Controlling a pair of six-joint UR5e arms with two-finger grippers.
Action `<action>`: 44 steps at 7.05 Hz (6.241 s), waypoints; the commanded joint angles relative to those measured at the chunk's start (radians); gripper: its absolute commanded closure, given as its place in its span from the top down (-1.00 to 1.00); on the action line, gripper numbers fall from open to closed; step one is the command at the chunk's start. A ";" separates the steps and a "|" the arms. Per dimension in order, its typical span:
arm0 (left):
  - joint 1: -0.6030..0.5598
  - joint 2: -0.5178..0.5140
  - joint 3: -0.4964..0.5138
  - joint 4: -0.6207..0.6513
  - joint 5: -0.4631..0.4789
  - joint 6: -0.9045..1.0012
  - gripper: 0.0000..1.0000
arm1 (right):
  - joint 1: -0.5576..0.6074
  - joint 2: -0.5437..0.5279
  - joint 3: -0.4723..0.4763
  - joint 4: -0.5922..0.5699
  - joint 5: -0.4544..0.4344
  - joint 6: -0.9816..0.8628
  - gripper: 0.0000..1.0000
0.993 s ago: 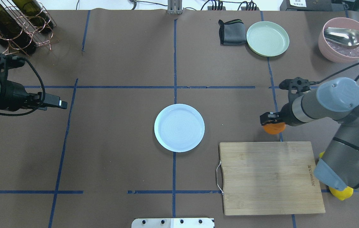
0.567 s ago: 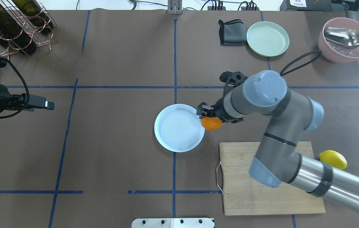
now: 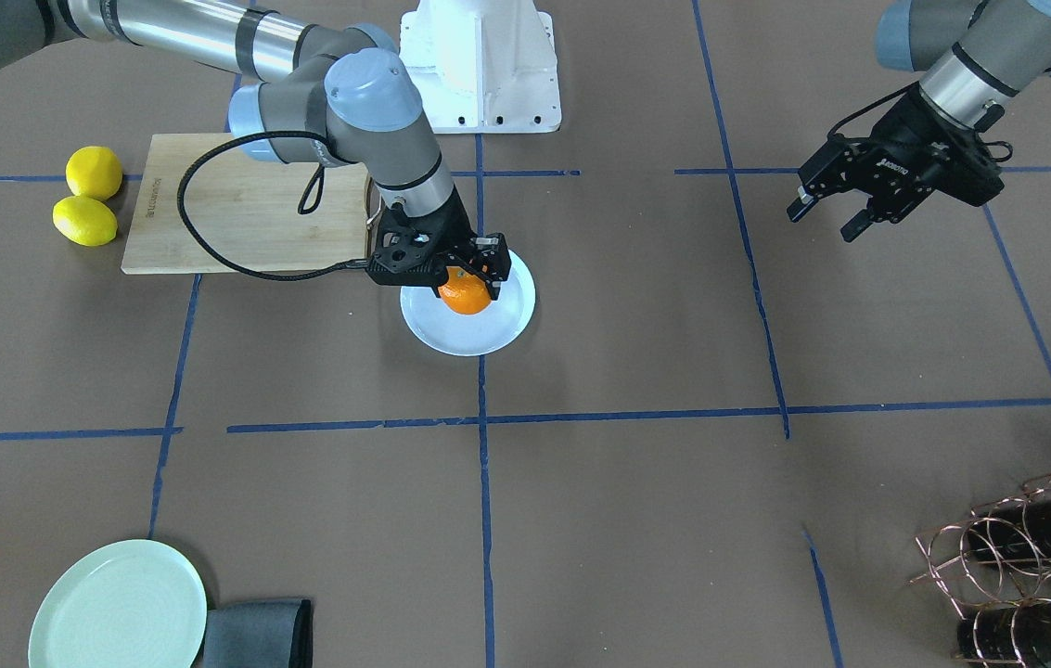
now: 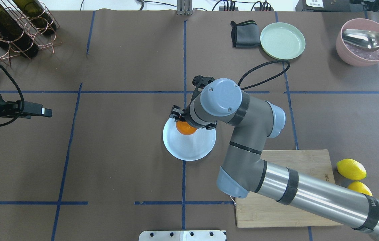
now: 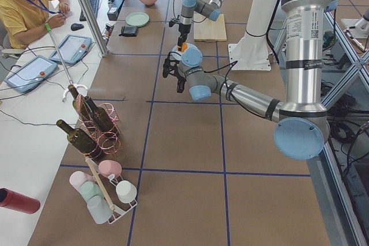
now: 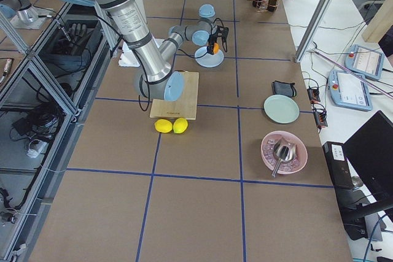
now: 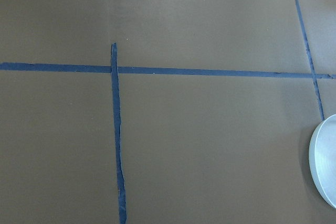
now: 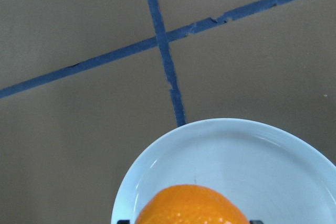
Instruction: Pick orange to plate
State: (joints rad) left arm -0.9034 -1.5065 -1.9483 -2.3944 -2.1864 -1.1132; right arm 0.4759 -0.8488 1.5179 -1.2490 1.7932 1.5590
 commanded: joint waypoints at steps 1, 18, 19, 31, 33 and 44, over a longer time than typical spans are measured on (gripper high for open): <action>0.000 0.000 0.000 0.000 -0.001 -0.001 0.82 | -0.023 0.001 -0.027 -0.003 -0.021 0.000 -1.00; -0.046 0.077 0.041 0.000 -0.001 0.274 0.82 | 0.302 -0.341 0.367 -0.010 0.370 -0.135 1.00; -0.107 0.078 0.095 0.000 -0.001 0.411 0.82 | 0.422 -0.443 0.393 -0.010 0.473 -0.277 1.00; -0.689 -0.070 0.197 0.970 -0.216 1.308 1.00 | 0.986 -0.780 0.334 -0.428 0.477 -1.560 1.00; -0.680 -0.040 0.193 0.960 -0.228 1.303 1.00 | 0.975 -0.774 0.251 -0.418 0.492 -1.678 1.00; -0.672 -0.001 0.246 0.710 -0.217 1.311 1.00 | 0.998 -0.770 0.228 -0.398 0.594 -1.671 1.00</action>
State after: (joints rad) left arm -1.5769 -1.5140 -1.7028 -1.6844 -2.4033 0.1979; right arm 1.4722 -1.6179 1.7425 -1.6465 2.3909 -0.1130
